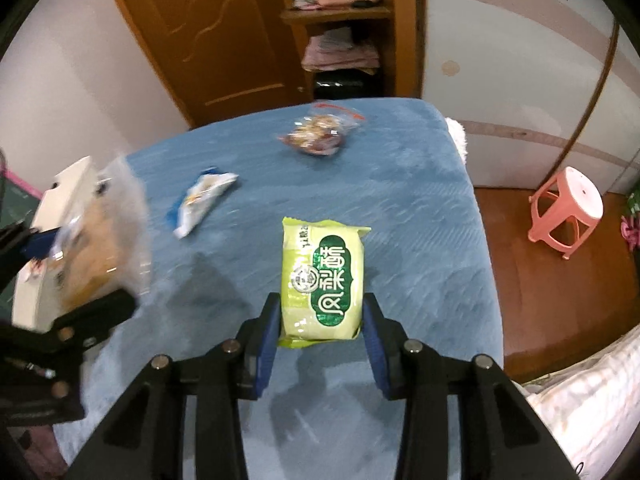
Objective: Organize snacks
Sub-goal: 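Carry the pastry pack and green pack into the white tray and release, then move both open grippers back over the remaining snacks, then grasp the blue wrapper snack with the left gripper while the right grasps the nut bag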
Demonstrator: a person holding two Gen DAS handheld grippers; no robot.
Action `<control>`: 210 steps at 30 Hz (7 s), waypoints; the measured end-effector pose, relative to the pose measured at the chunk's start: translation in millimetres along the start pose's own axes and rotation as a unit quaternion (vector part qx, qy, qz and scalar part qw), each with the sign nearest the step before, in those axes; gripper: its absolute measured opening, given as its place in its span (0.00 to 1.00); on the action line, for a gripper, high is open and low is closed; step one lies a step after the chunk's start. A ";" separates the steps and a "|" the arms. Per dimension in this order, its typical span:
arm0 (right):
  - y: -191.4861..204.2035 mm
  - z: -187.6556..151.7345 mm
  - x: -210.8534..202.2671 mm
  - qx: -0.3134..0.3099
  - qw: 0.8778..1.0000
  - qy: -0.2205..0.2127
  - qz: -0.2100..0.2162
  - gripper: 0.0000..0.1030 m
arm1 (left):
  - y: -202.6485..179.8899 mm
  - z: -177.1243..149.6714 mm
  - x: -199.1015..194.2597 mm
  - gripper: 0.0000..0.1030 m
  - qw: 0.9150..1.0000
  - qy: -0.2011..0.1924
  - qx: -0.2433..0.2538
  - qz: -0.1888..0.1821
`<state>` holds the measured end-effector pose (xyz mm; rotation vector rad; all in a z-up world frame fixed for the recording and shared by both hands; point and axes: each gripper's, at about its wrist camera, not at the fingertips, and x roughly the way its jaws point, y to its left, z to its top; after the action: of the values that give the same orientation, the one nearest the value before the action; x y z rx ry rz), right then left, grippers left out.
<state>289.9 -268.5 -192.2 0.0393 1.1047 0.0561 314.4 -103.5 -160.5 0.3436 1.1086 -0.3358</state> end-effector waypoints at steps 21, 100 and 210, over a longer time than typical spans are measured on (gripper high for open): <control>85.9 -42.5 -163.6 -0.073 0.990 -0.112 0.043 0.39 | 12.9 -62.9 -154.3 0.77 0.997 -0.065 -0.033 0.005; 387.2 16.0 -44.4 -0.203 0.973 -0.025 0.111 0.45 | 316.8 -244.6 -74.1 0.83 0.956 0.022 -0.291 0.009; 1.9 144.8 127.5 0.094 0.994 0.050 -0.013 0.48 | 63.9 63.2 148.3 0.83 0.995 0.053 -0.080 -0.014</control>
<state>476.5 -258.8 -240.8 0.1920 1.2084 -0.0700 453.1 -86.9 -263.2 0.2055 1.2365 -0.2528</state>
